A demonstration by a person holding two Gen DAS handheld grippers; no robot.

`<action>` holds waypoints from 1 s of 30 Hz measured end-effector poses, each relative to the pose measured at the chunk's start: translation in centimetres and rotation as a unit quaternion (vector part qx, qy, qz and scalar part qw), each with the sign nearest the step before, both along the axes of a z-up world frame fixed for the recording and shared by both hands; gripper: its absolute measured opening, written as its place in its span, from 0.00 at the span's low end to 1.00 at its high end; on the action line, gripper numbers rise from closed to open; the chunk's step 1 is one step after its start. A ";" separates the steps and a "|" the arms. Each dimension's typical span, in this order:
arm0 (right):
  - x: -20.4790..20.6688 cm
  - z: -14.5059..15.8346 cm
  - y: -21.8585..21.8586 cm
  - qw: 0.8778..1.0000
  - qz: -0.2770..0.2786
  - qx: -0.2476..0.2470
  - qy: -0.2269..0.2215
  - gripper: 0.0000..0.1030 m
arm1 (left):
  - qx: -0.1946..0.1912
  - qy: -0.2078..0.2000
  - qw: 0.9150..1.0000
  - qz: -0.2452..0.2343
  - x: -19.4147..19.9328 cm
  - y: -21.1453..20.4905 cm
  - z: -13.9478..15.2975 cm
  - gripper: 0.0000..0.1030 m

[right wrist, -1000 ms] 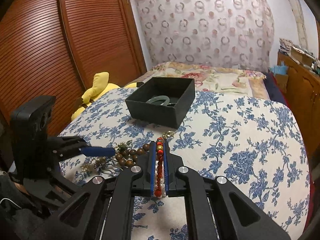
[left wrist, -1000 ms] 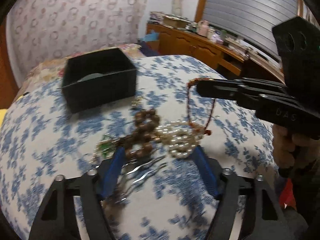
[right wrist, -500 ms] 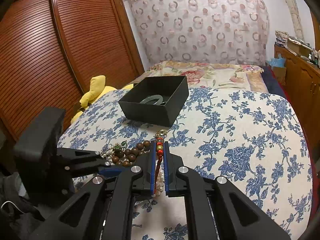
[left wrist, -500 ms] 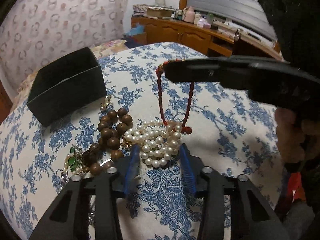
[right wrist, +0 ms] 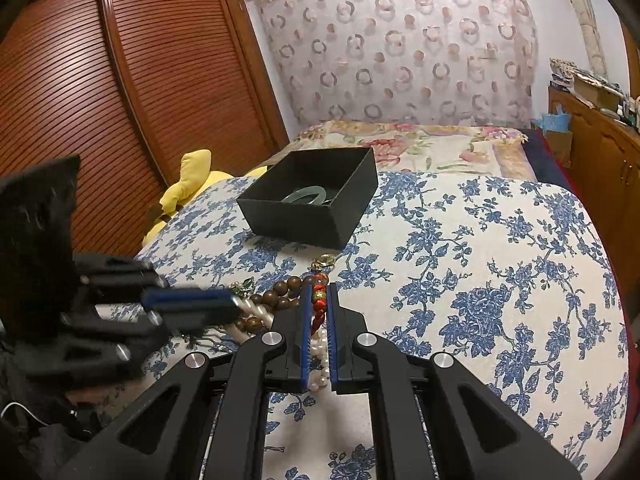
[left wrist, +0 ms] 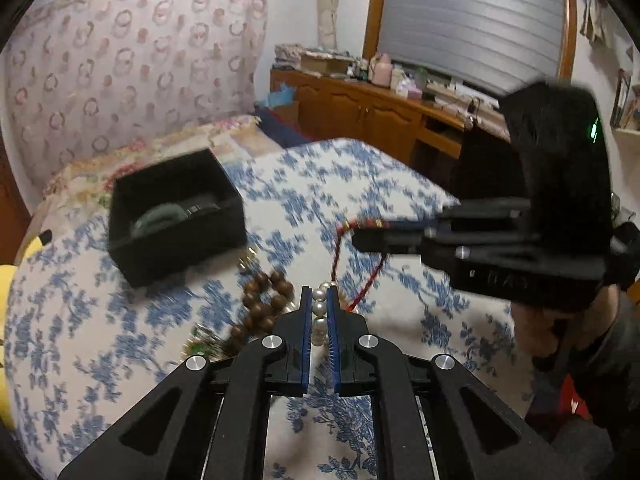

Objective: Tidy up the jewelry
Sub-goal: 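Grasp and lift a pearl necklace with the left gripper while the right holds the red bracelet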

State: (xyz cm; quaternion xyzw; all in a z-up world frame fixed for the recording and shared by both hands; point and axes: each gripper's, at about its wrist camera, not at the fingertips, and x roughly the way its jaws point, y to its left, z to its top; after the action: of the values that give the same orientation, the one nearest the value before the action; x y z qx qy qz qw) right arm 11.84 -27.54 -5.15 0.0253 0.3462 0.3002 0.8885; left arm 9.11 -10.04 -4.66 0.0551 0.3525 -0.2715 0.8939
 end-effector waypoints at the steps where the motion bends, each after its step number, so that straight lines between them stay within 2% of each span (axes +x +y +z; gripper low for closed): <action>1: 0.0 0.0 0.0 1.000 0.001 0.000 0.000 0.08 | -0.004 -0.004 1.000 0.004 0.0 0.2 0.4 0.06; 14: -0.1 -1.9 1.4 1.000 0.010 -0.018 0.018 0.08 | -0.068 -0.055 0.996 0.028 0.5 3.4 7.4 0.06; 30: 0.5 -1.7 2.2 0.999 0.010 -0.041 0.015 0.08 | -0.104 -0.102 0.988 0.051 1.1 6.5 13.5 0.06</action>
State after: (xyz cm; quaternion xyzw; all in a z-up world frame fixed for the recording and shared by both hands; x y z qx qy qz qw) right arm 12.39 -25.34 -6.88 -0.0098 0.3721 0.2941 0.8803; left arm 10.21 -3.51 8.81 -0.0291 0.2314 -0.2535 0.9388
